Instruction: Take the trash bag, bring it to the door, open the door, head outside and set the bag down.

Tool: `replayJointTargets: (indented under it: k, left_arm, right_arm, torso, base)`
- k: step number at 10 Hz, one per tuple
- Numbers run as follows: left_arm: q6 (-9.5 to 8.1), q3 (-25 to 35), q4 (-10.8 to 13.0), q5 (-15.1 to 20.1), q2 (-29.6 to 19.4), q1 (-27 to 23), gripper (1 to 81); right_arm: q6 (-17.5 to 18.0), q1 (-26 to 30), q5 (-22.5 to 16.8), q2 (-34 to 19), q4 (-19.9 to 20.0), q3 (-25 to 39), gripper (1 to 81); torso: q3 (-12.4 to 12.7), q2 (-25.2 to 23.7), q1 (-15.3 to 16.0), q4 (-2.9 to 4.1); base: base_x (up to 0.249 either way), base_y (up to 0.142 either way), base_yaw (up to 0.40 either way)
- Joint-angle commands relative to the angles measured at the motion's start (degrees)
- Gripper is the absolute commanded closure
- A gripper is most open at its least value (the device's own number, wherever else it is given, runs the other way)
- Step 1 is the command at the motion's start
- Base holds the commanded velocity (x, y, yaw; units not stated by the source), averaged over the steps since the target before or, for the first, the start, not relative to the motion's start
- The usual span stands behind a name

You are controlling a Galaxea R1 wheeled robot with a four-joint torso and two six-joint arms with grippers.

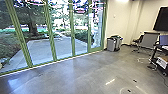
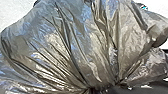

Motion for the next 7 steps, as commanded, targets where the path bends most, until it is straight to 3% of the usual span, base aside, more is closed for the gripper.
replayJointTargets:
  k: [1,7]
  left_arm:
    - [0.57,0.2,0.5,3.5,0.2,-2.2,81.1]
    - [0.57,0.2,0.5,3.5,0.2,-2.1,81.1]
  right_arm:
    - [-0.1,2.7,-3.3,-0.2,-0.4,-0.1,1.0]
    - [-0.1,2.7,-3.3,-0.1,-0.4,-0.1,1.0]
  torso:
    - [0.0,0.0,0.0,0.0]
    - [0.0,0.0,0.0,0.0]
  base:
    - [0.0,0.0,-0.232]
    - [0.0,0.0,-0.163]
